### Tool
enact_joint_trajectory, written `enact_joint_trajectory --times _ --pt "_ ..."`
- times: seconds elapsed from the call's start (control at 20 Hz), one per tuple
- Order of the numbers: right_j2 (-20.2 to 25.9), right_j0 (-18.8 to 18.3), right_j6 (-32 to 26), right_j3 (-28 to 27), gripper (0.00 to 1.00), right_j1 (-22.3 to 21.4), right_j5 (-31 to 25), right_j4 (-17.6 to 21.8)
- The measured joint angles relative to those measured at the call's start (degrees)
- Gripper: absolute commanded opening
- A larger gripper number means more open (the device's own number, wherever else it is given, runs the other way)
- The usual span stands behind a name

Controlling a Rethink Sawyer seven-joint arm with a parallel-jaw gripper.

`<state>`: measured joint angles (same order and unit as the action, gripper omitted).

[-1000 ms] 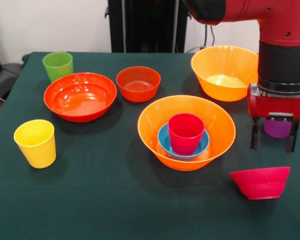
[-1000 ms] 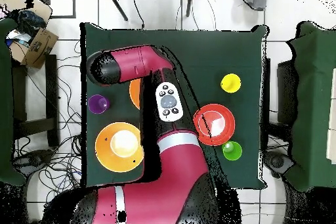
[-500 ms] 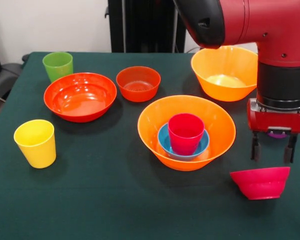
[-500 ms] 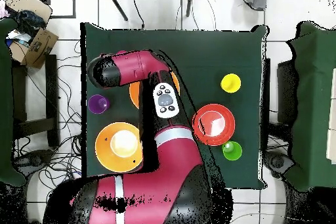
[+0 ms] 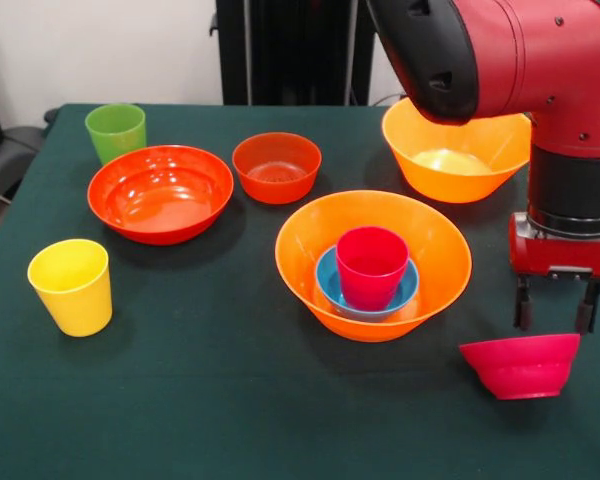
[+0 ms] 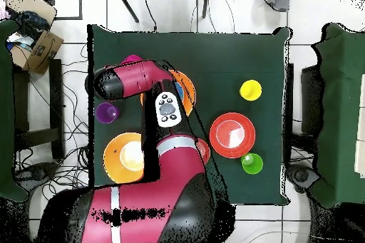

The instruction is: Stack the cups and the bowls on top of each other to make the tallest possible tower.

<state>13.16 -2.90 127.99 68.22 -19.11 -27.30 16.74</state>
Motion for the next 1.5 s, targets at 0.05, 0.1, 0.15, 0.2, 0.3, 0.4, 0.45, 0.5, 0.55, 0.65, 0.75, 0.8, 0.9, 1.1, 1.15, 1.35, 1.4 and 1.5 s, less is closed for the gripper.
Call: enact_joint_trajectory --times 0.05,0.1,0.15,0.2,0.3,0.4,0.45,0.5,0.55,0.65,0.75,0.8,0.9,1.1,1.15,1.35,1.4,1.5 --pt "-0.11 0.37 0.0 -0.01 1.0 0.62 0.92 -0.01" --pt "-0.12 0.46 0.0 -0.01 1.0 0.82 1.17 -0.02" --pt "-0.13 0.57 0.0 0.0 1.0 1.1 1.44 -0.11" --pt "-0.12 0.65 0.0 0.0 1.0 1.37 1.67 -0.2" --pt "-0.12 0.72 0.0 -0.02 1.0 1.94 2.06 -0.49" --pt "-0.15 0.69 0.0 -0.11 1.0 2.58 2.18 -0.71" --pt "-0.15 0.7 0.0 -0.14 1.0 2.71 2.18 -0.72" --pt "-0.16 0.72 0.0 -0.27 1.0 3.06 2.18 -0.72" --pt "-0.17 0.72 0.0 -0.33 1.0 3.14 2.18 -0.72" --pt "-0.27 0.78 0.0 -0.84 1.0 3.64 2.24 -0.72" --pt "-0.32 0.8 0.0 -1.1 1.0 3.84 2.35 -0.72" --pt "-0.36 0.83 0.0 -1.38 1.0 4.0 2.56 -0.72" --pt "-0.38 0.85 0.0 -1.51 1.0 4.02 2.81 -0.74" --pt "-0.38 0.85 0.0 -1.8 1.0 4.03 5.1 -0.77" --pt "-0.37 0.85 0.0 -1.87 1.0 4.03 5.78 -0.77" --pt "-0.36 0.85 0.0 -2.61 1.0 4.12 8.18 -1.06" --pt "-0.36 0.85 0.0 -2.82 1.0 4.15 8.61 -1.14" --pt "-0.35 0.83 0.0 -3.27 1.0 4.18 9.69 -1.37"
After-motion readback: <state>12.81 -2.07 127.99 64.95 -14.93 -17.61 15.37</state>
